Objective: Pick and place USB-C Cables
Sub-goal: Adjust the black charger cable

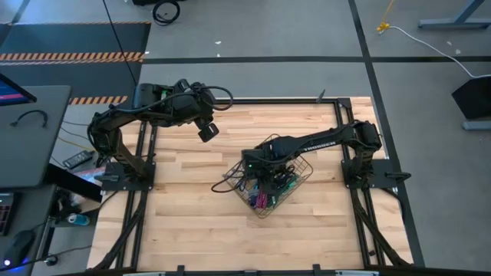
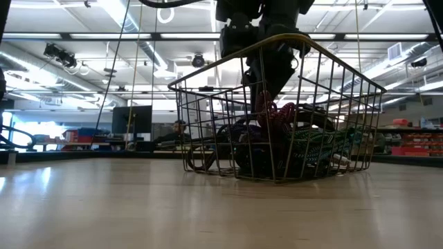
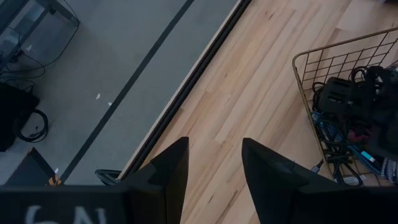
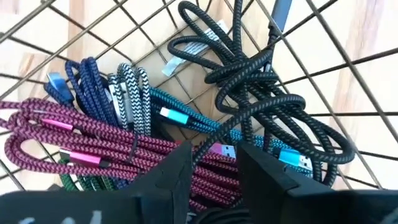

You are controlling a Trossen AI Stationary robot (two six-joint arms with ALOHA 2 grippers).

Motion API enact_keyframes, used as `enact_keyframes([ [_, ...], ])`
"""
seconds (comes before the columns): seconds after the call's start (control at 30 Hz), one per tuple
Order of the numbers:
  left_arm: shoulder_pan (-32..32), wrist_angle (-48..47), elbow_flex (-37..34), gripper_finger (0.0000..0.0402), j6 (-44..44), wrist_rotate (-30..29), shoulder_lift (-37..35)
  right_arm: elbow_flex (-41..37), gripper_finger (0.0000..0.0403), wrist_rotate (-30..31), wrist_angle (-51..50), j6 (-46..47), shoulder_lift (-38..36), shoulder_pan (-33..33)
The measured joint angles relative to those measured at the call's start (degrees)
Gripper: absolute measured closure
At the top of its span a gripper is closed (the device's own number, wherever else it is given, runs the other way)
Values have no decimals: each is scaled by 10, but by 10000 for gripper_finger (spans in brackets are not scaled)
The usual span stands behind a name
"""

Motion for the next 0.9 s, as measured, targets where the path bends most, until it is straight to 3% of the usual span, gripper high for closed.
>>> enact_keyframes([
  [0.7,0,0,0,246,-1,0,0,-52,273,17,61,95,0,-3],
  [0.8,0,0,0,246,-2,0,0,-52,293,17,65,106,0,-5],
  [0.9,0,0,0,246,-2,0,0,-52,345,8,65,101,0,-5],
])
